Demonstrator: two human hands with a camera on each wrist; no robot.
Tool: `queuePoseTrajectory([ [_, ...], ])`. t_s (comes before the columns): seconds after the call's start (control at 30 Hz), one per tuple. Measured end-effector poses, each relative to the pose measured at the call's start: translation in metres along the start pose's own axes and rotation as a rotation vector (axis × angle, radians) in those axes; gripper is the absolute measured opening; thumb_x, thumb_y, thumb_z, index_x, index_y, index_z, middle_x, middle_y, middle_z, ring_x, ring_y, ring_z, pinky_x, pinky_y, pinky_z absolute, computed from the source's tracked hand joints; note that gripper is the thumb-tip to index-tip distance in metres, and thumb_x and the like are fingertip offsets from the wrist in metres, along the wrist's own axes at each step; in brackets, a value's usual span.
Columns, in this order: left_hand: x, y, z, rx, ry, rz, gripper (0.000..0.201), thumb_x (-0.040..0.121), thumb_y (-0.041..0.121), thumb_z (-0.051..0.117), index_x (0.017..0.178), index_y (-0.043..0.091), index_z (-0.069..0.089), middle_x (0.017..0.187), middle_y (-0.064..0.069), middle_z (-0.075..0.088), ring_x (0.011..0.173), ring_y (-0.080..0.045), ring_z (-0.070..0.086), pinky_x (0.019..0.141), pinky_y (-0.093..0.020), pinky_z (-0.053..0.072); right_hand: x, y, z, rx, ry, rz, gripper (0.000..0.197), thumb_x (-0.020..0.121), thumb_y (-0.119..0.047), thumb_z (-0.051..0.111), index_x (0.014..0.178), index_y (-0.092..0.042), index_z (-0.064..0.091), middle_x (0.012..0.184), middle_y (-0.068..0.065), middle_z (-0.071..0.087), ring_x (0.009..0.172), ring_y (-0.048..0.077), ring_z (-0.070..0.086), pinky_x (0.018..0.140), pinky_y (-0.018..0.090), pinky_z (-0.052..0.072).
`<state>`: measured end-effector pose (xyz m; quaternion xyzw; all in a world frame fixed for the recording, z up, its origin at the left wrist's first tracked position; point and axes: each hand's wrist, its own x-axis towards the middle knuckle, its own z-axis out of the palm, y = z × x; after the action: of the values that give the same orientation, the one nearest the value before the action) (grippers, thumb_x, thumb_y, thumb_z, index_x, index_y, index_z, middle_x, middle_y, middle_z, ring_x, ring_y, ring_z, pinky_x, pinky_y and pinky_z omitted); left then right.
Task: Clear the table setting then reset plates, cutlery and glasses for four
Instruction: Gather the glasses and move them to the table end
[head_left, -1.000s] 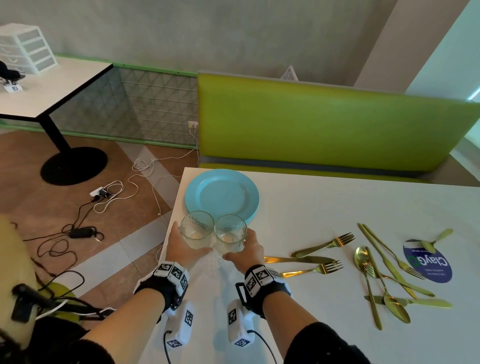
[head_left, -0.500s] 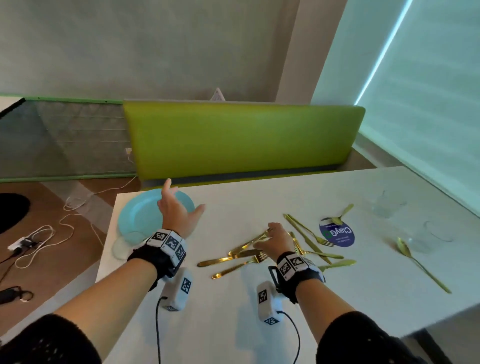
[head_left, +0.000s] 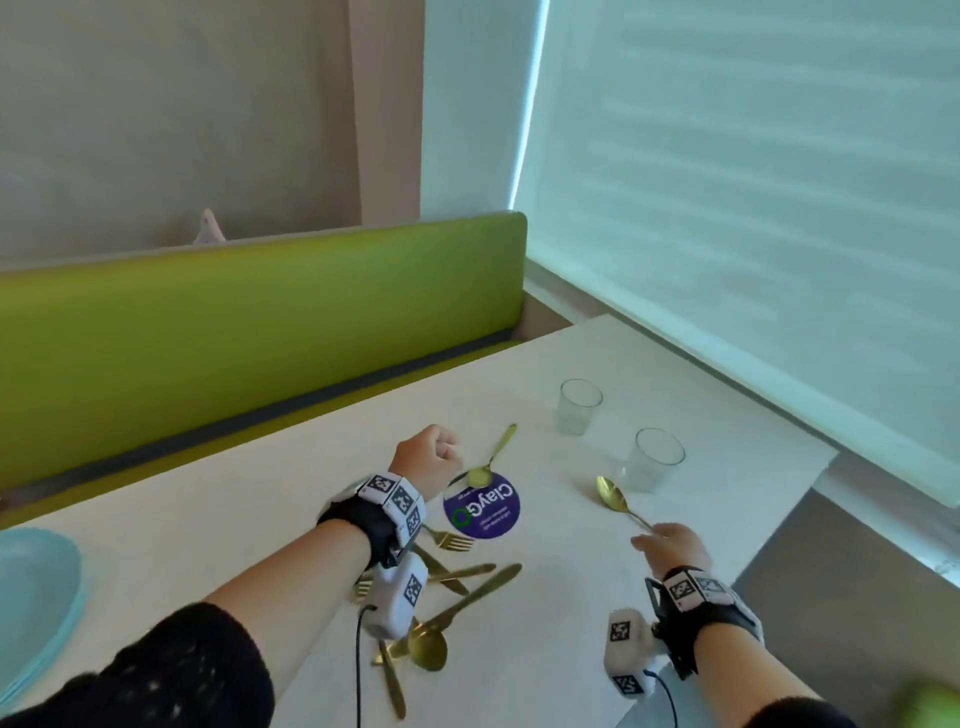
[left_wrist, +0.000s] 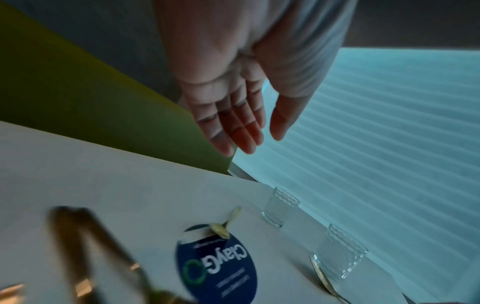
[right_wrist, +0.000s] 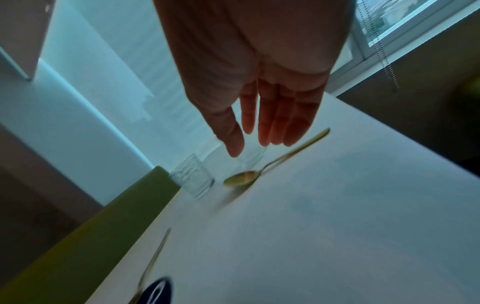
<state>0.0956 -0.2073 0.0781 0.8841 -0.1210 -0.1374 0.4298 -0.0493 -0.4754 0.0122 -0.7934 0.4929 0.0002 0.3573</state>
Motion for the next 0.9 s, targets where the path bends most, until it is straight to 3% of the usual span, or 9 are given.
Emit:
queuePoseTrajectory([
  [0.17, 0.077, 0.044, 0.073, 0.01, -0.119, -0.02, 0.039, 0.086, 0.021, 0.061, 0.122, 0.008, 0.054, 0.104, -0.003, 0.061, 0.092, -0.015, 0.054, 0.079, -0.018, 0.038, 0.066, 0.011, -0.029, 0.046, 0.048, 0.085, 0.047, 0.08, -0.024, 0.069, 0.124, -0.013, 0.058, 0.12, 0.011, 0.065, 0.111, 0.029, 0.06, 0.098, 0.032, 0.044],
  [0.23, 0.103, 0.056, 0.1, 0.019, -0.164, -0.035, 0.053, 0.083, 0.029, 0.066, 0.128, 0.007, 0.047, 0.11, -0.004, 0.057, 0.101, -0.018, 0.054, 0.086, -0.022, 0.039, 0.087, 0.012, -0.032, 0.066, 0.051, 0.095, 0.047, 0.079, -0.027, 0.071, 0.122, -0.013, 0.059, 0.113, 0.011, 0.068, 0.104, 0.03, 0.064, 0.097, 0.035, 0.047],
  [0.3, 0.128, 0.064, 0.123, 0.038, -0.188, -0.05, 0.068, 0.08, 0.034, 0.069, 0.135, 0.007, 0.039, 0.129, -0.008, 0.051, 0.12, -0.022, 0.049, 0.098, -0.025, 0.037, 0.106, 0.013, -0.033, 0.067, 0.039, 0.094, 0.047, 0.078, -0.029, 0.071, 0.121, -0.014, 0.058, 0.108, 0.01, 0.07, 0.1, 0.03, 0.065, 0.097, 0.037, 0.047],
  [0.37, 0.149, 0.07, 0.142, 0.039, -0.185, -0.056, 0.078, 0.076, 0.035, 0.074, 0.138, 0.007, 0.036, 0.137, -0.009, 0.045, 0.127, -0.023, 0.045, 0.102, -0.027, 0.035, 0.12, 0.013, -0.033, 0.07, 0.028, 0.096, 0.049, 0.078, -0.028, 0.072, 0.122, -0.013, 0.056, 0.109, 0.008, 0.07, 0.101, 0.029, 0.065, 0.098, 0.039, 0.047],
  [0.5, 0.187, 0.074, 0.173, 0.035, -0.149, -0.088, 0.086, 0.065, 0.036, 0.081, 0.133, 0.005, 0.038, 0.136, -0.009, 0.046, 0.124, -0.026, 0.047, 0.1, -0.031, 0.039, 0.14, 0.013, -0.027, 0.092, 0.005, 0.082, 0.056, 0.076, -0.025, 0.075, 0.125, -0.012, 0.052, 0.117, 0.008, 0.066, 0.103, 0.028, 0.064, 0.097, 0.04, 0.048],
  [0.63, 0.214, 0.069, 0.2, 0.004, -0.161, -0.123, 0.098, 0.063, 0.031, 0.084, 0.14, 0.005, 0.029, 0.142, -0.011, 0.041, 0.132, -0.027, 0.039, 0.106, -0.034, 0.036, 0.152, 0.009, -0.018, 0.115, -0.045, 0.049, 0.072, 0.07, -0.022, 0.08, 0.132, -0.015, 0.044, 0.123, 0.008, 0.06, 0.105, 0.022, 0.059, 0.093, 0.033, 0.047],
  [0.8, 0.229, 0.063, 0.223, -0.147, -0.185, -0.126, 0.104, 0.066, 0.02, 0.084, 0.148, 0.013, 0.021, 0.15, -0.005, 0.036, 0.139, -0.022, 0.035, 0.11, -0.026, 0.029, 0.16, -0.002, -0.009, 0.158, -0.036, -0.014, 0.084, 0.064, -0.022, 0.085, 0.134, -0.017, 0.04, 0.126, 0.005, 0.057, 0.095, 0.017, 0.055, 0.083, 0.027, 0.043],
  [0.9, 0.23, 0.063, 0.228, -0.156, -0.116, -0.109, 0.094, 0.064, 0.021, 0.084, 0.143, 0.013, 0.033, 0.144, -0.004, 0.045, 0.133, -0.021, 0.043, 0.106, -0.024, 0.033, 0.164, -0.01, -0.005, 0.195, -0.003, -0.045, 0.093, 0.059, -0.021, 0.088, 0.137, -0.017, 0.038, 0.129, 0.006, 0.055, 0.107, 0.02, 0.054, 0.093, 0.029, 0.042],
])
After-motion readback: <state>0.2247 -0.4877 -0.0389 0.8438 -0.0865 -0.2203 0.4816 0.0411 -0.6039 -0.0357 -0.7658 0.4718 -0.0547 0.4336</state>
